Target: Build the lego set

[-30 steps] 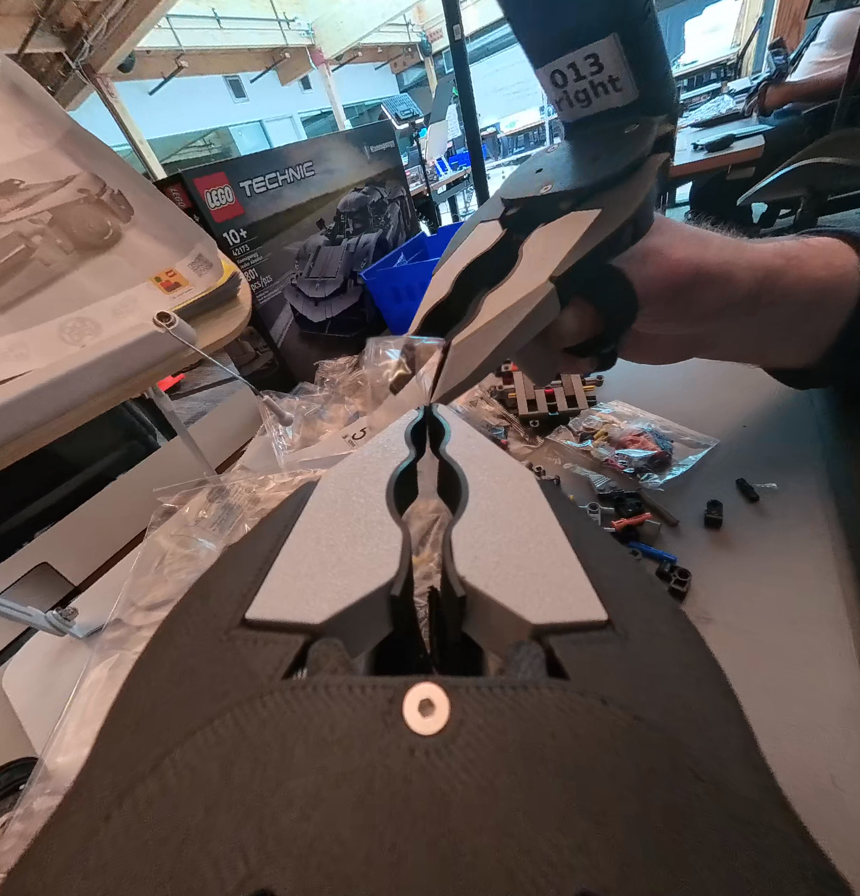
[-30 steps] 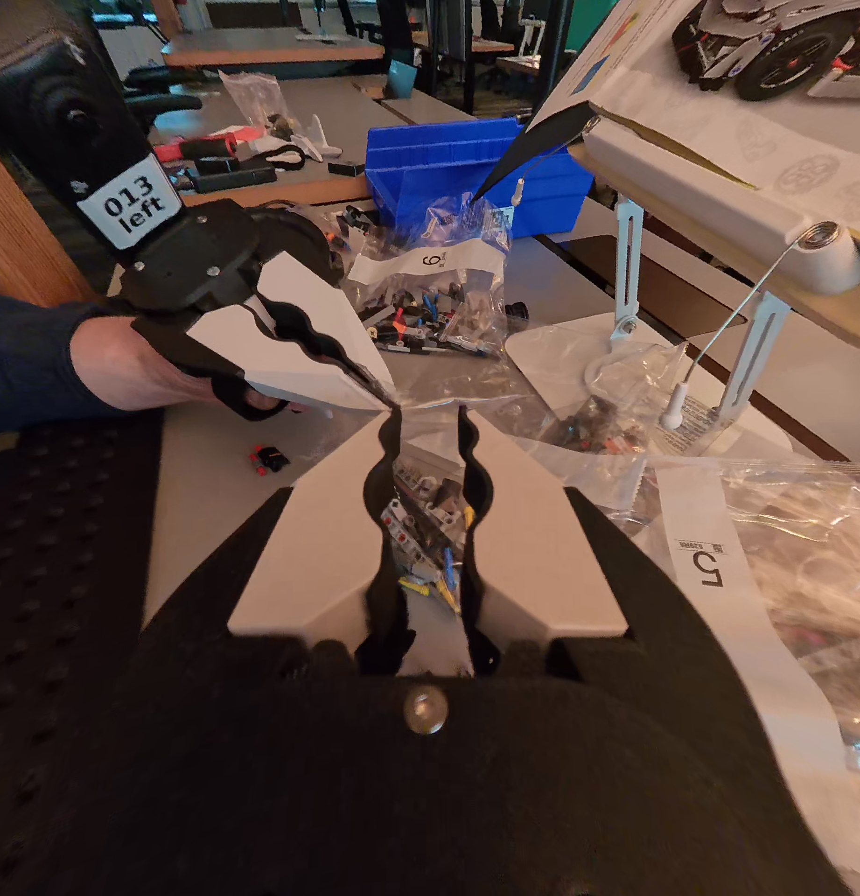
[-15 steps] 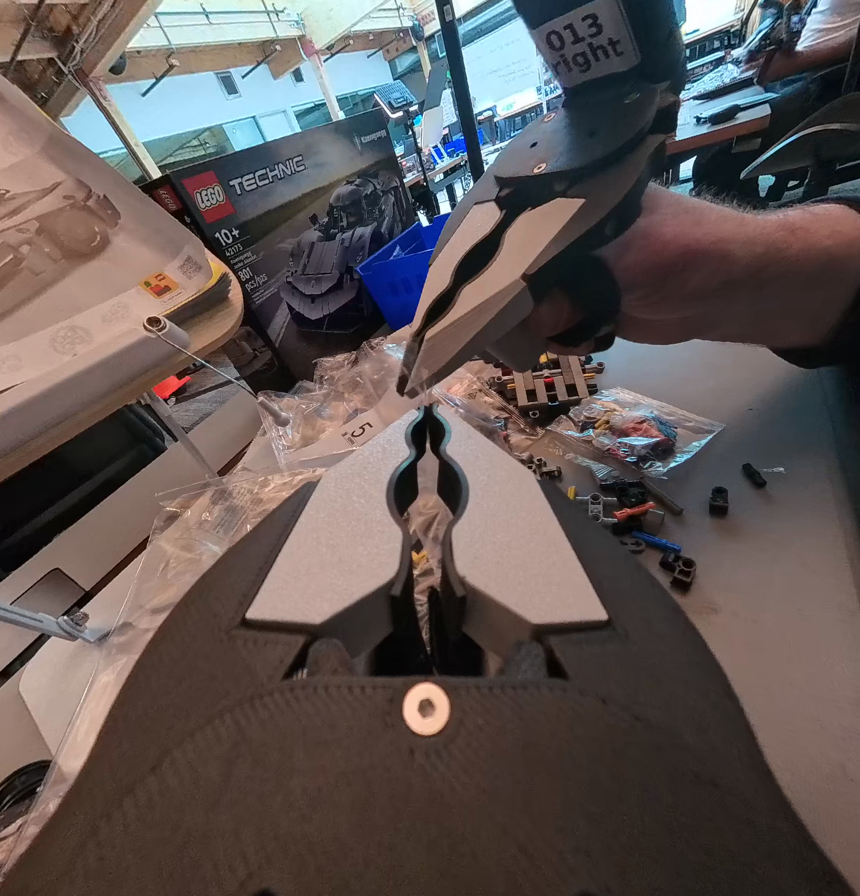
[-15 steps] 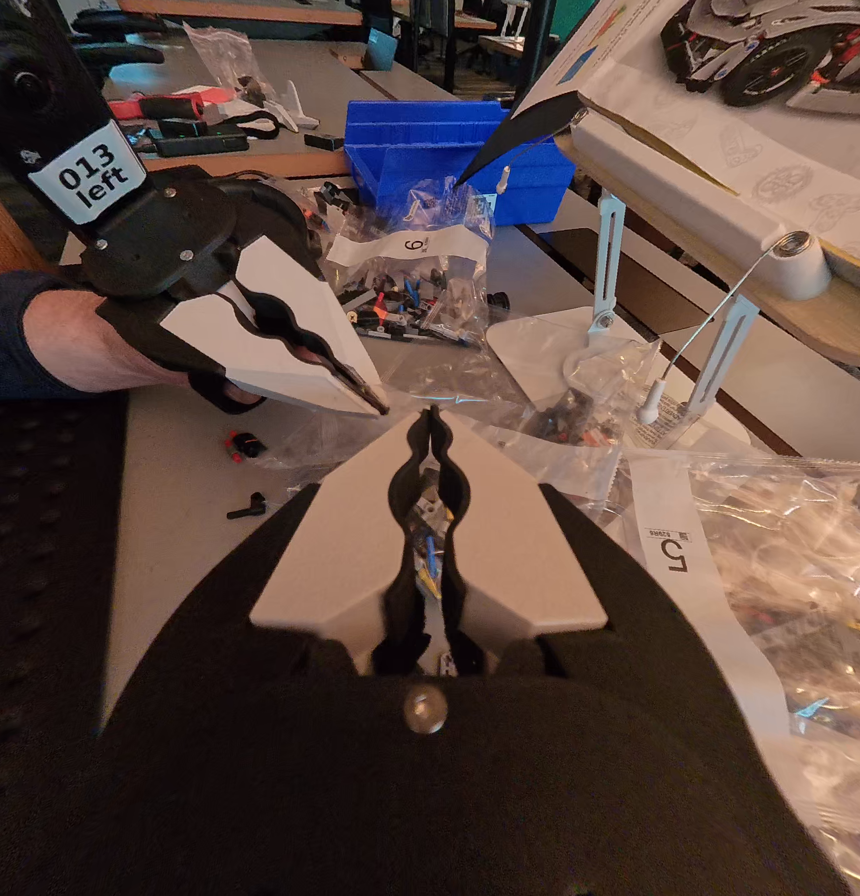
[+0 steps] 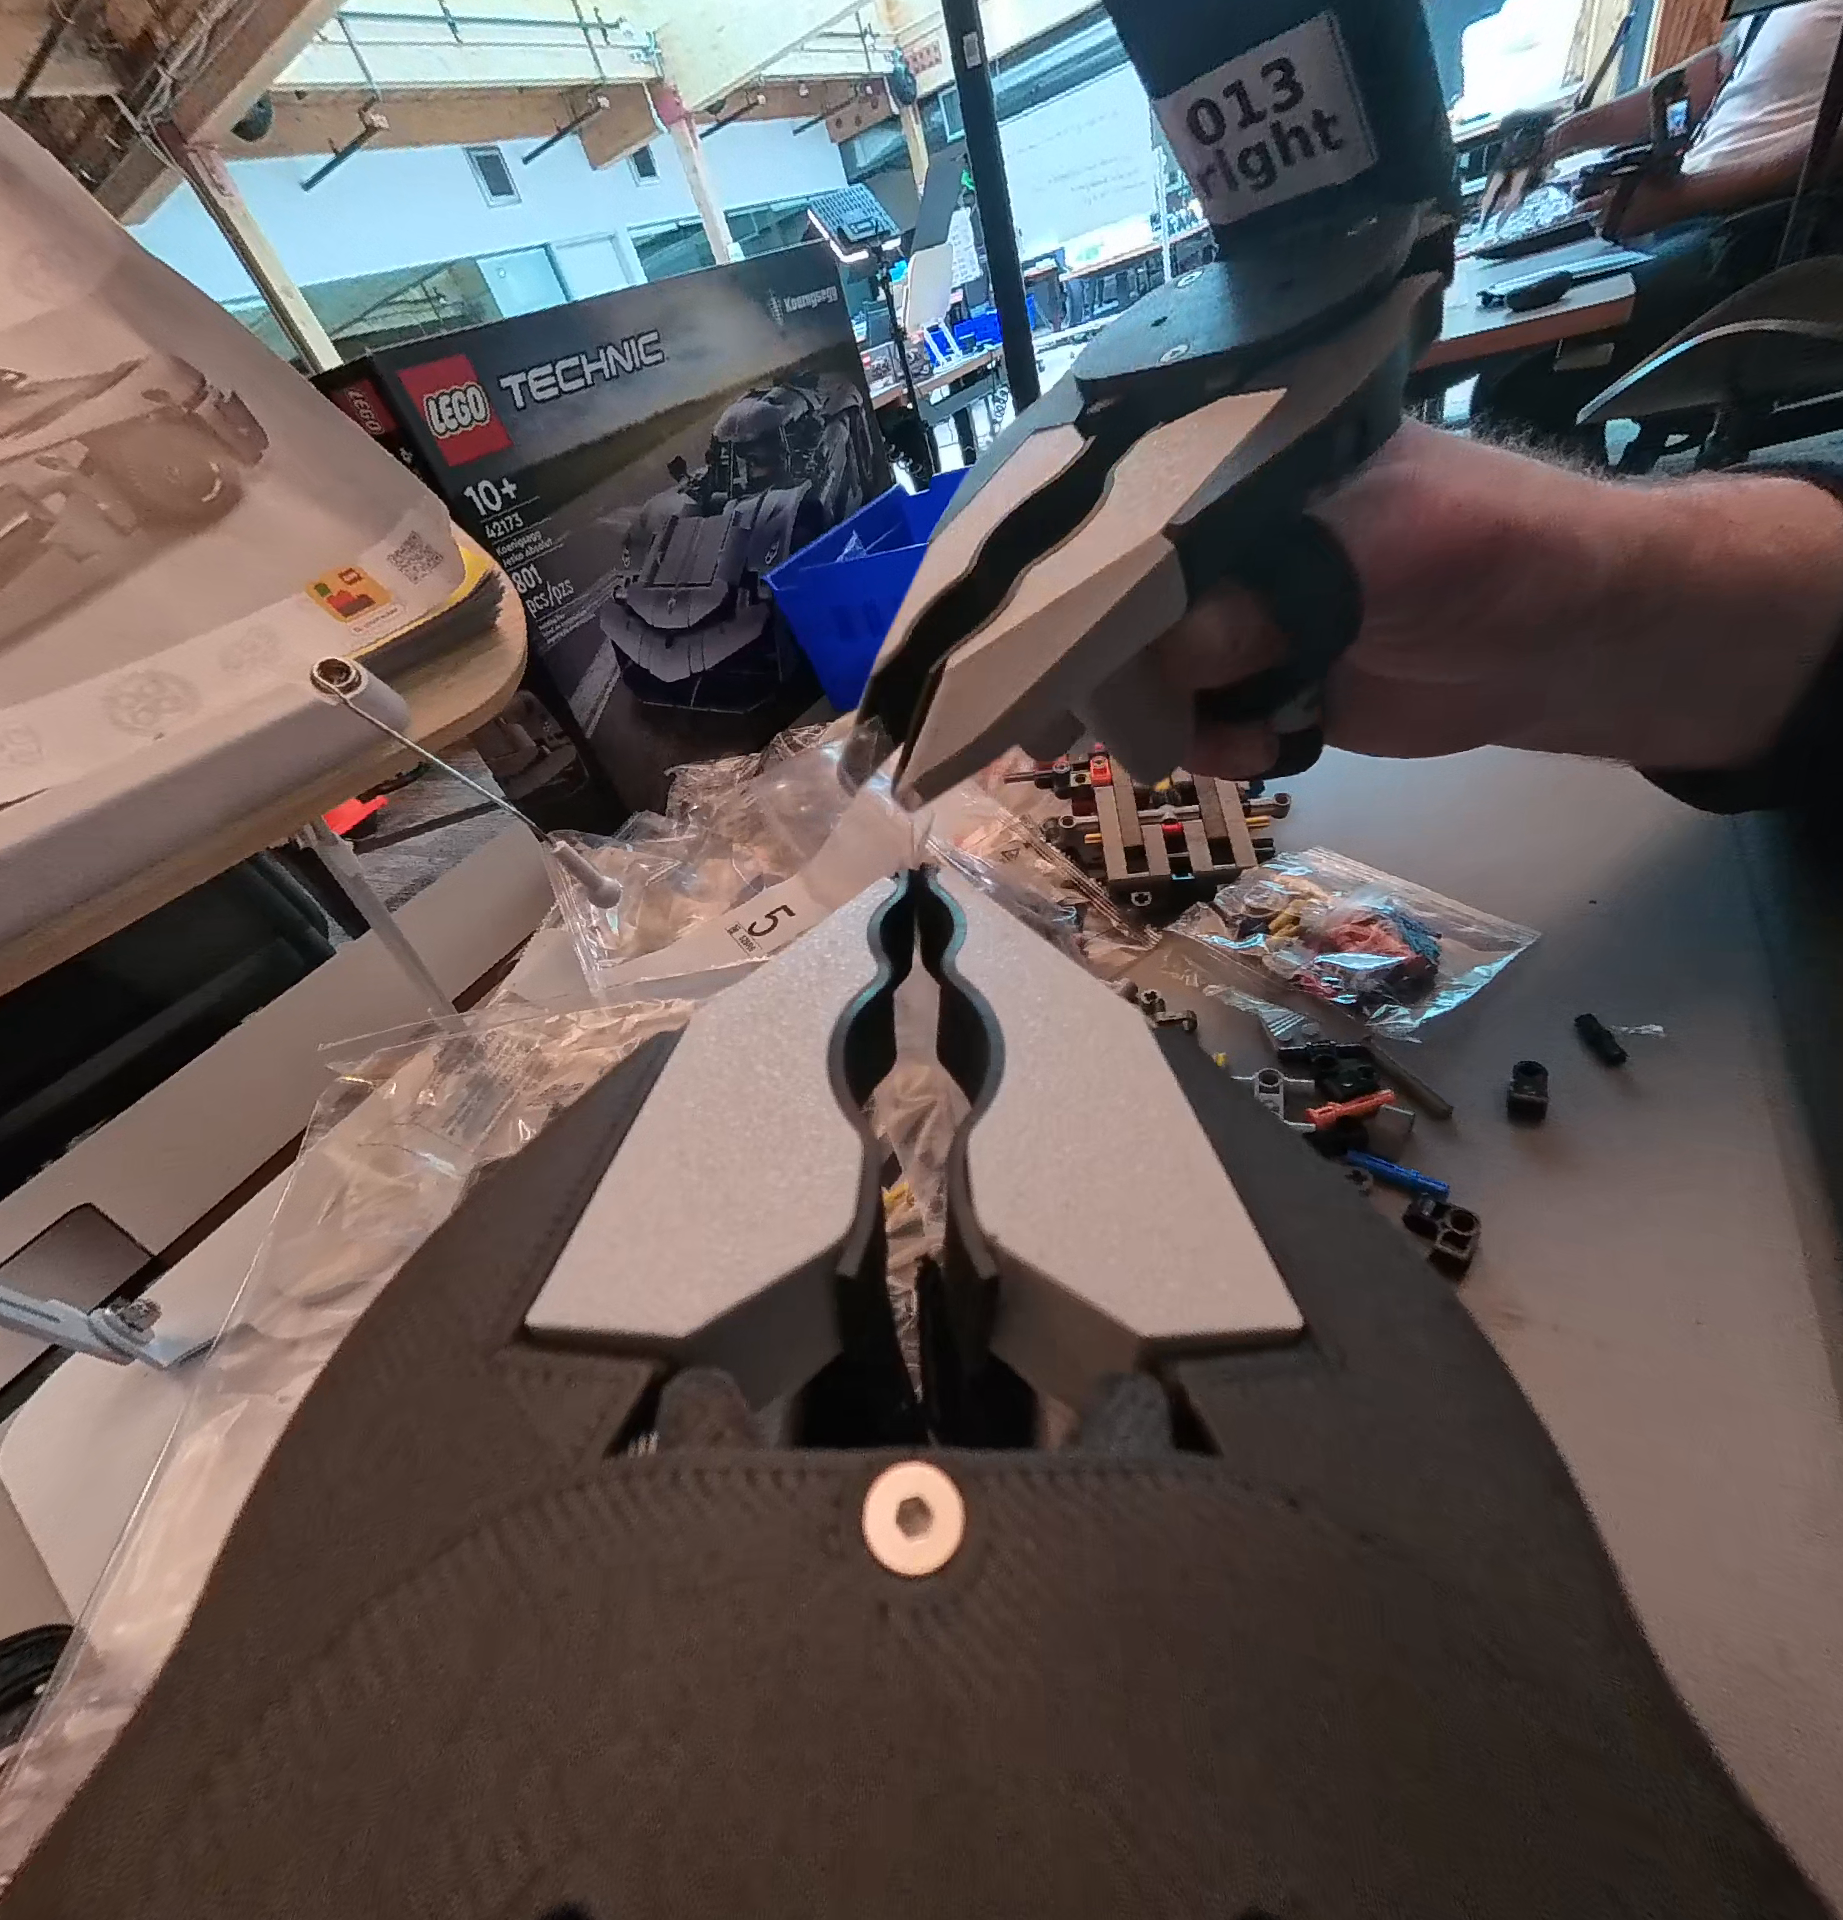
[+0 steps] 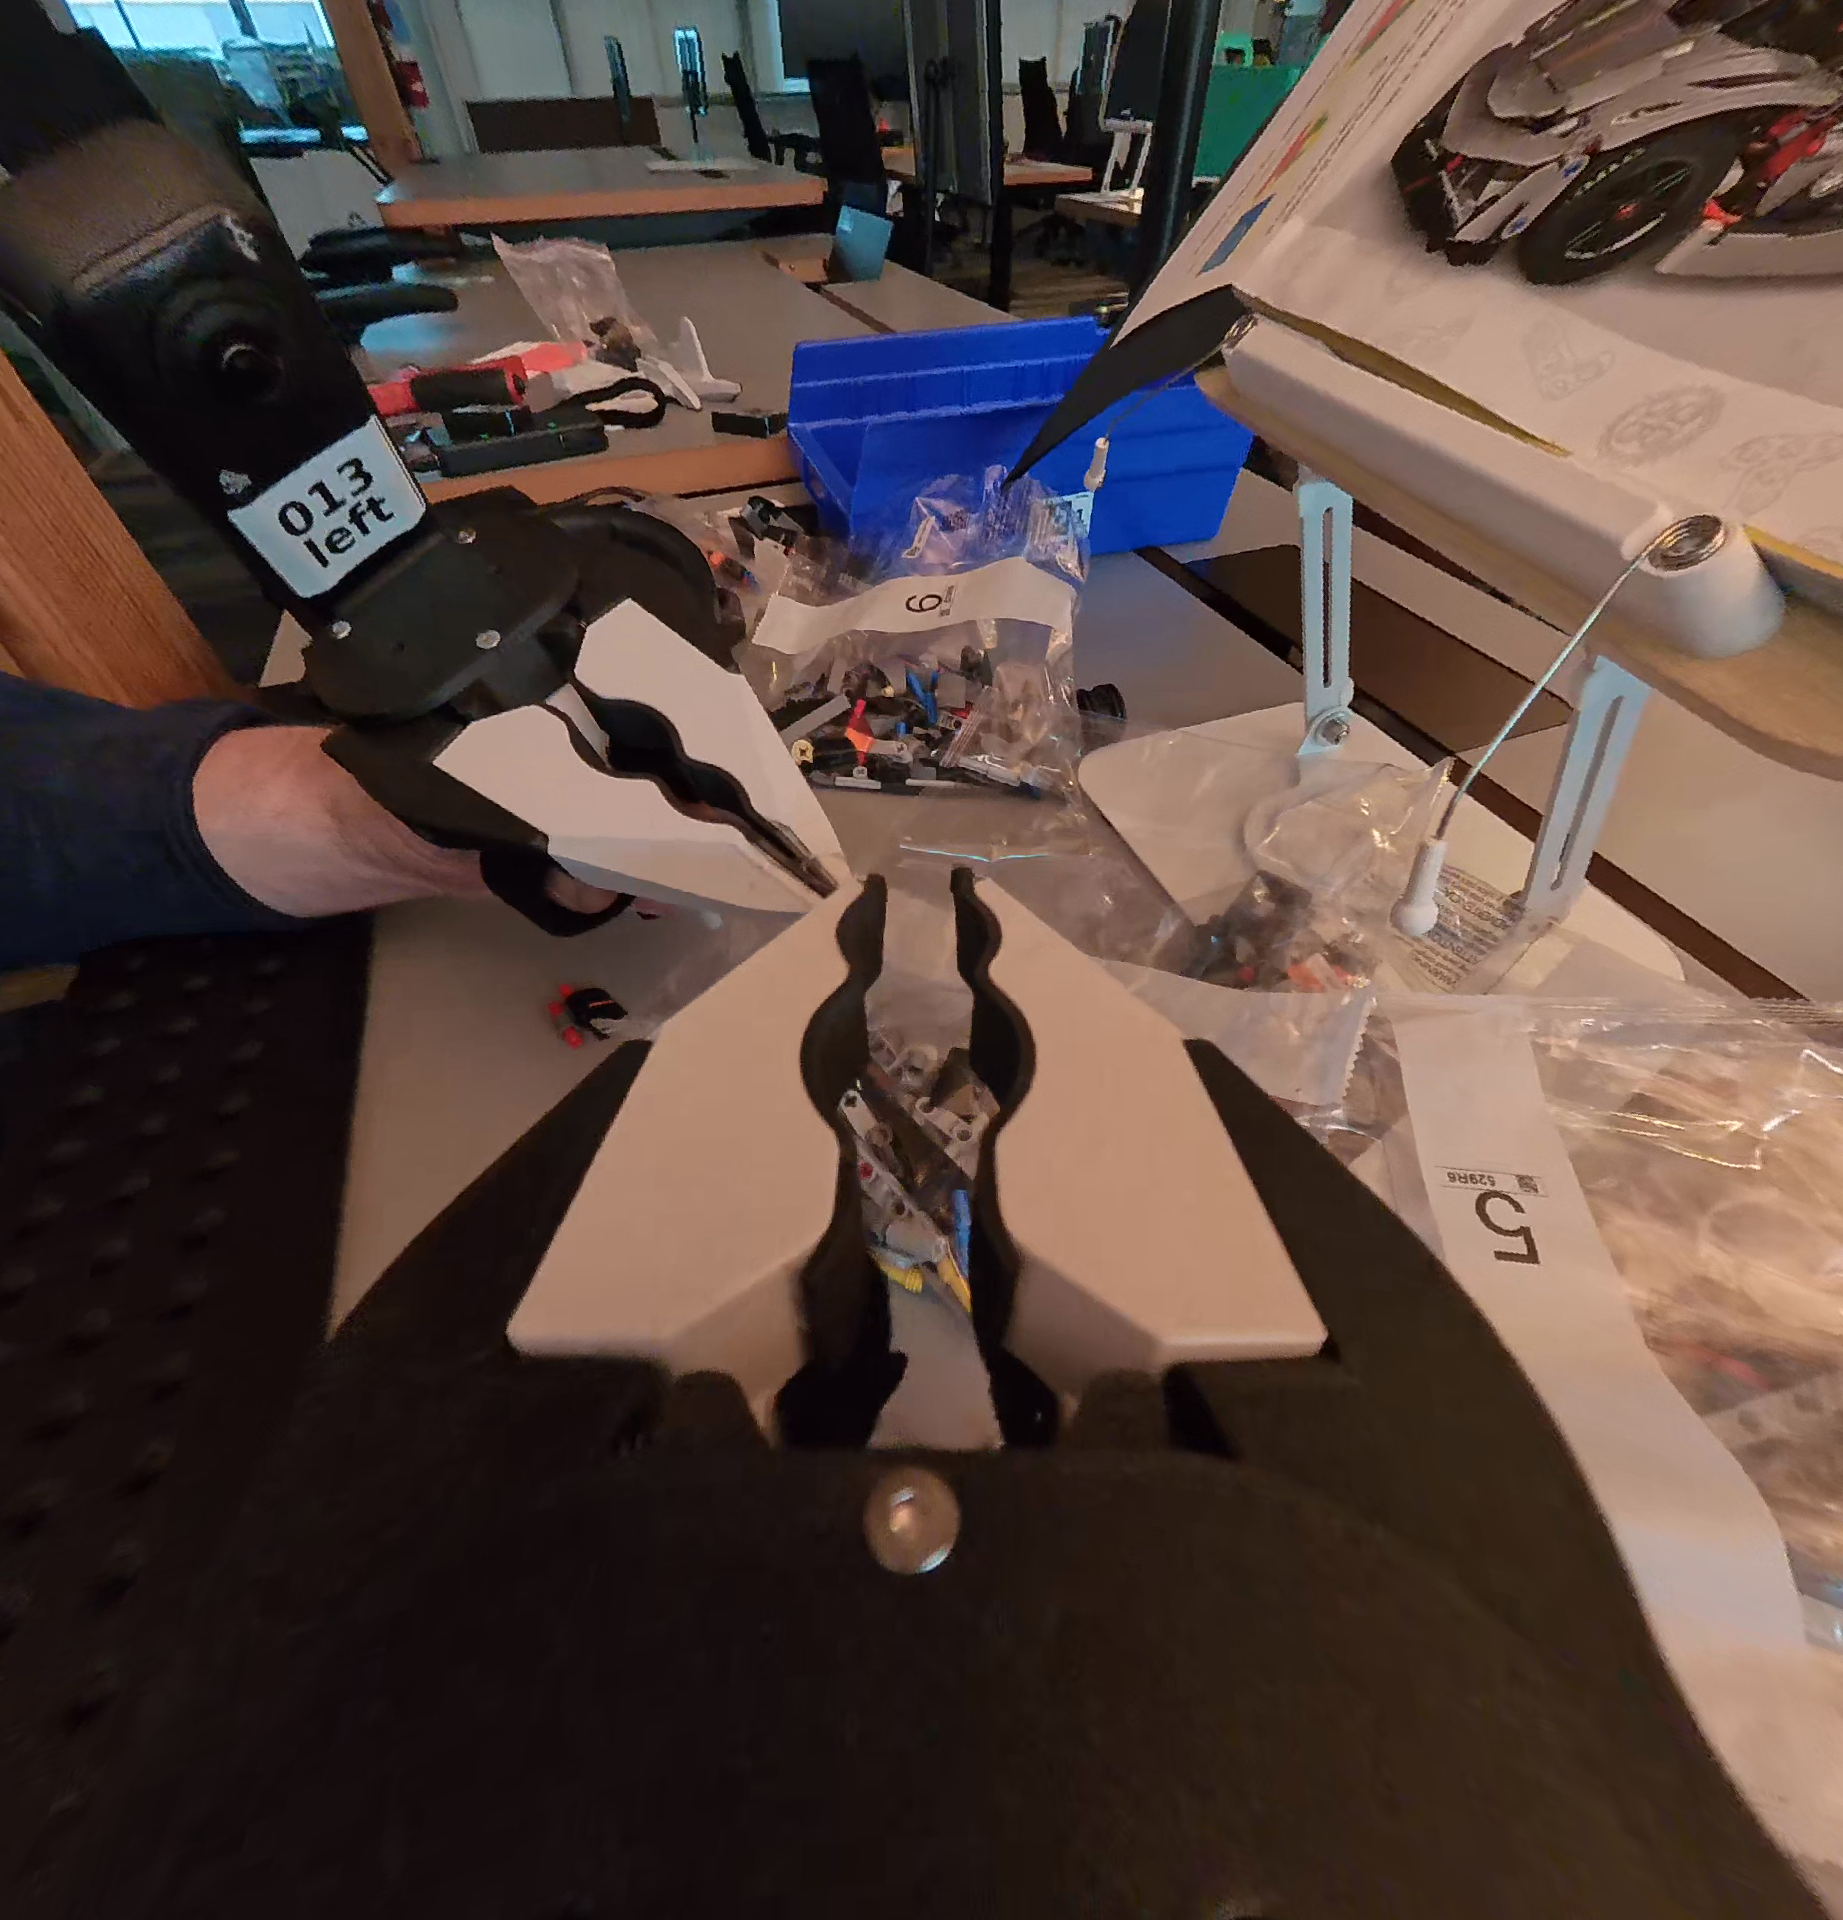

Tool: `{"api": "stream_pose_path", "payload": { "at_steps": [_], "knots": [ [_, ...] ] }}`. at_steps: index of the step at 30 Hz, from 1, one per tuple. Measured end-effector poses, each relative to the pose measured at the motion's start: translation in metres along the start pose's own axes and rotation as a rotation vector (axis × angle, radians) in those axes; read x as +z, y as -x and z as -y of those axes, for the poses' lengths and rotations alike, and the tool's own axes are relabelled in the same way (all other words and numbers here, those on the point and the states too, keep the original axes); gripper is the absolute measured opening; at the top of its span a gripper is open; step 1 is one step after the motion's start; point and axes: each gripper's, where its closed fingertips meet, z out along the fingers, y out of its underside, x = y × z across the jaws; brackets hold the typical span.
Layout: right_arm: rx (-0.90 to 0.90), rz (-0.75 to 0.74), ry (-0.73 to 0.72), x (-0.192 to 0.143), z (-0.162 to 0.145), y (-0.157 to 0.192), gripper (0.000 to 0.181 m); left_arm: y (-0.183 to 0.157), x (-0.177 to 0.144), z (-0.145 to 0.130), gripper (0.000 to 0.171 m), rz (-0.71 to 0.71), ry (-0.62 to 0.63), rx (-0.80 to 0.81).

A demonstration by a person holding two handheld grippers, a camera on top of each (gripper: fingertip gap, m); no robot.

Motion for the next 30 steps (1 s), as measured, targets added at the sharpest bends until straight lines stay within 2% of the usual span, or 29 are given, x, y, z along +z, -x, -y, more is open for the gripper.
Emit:
{"api": "stream_pose_path", "payload": {
  "at_steps": [10, 30],
  "knots": [
    [0.029, 0.001, 0.002, 0.0014, -0.0008, -0.0003, 0.008, -0.0044, 0.0025, -0.0031, 0.0, 0.012, 0.029, 0.081],
    [0.01, 0.0, 0.011, 0.0022, -0.0013, 0.003, 0.0, -0.0077, 0.0039, -0.0042, 0.0, 0.004, 0.033, 0.105]
  ]
}}
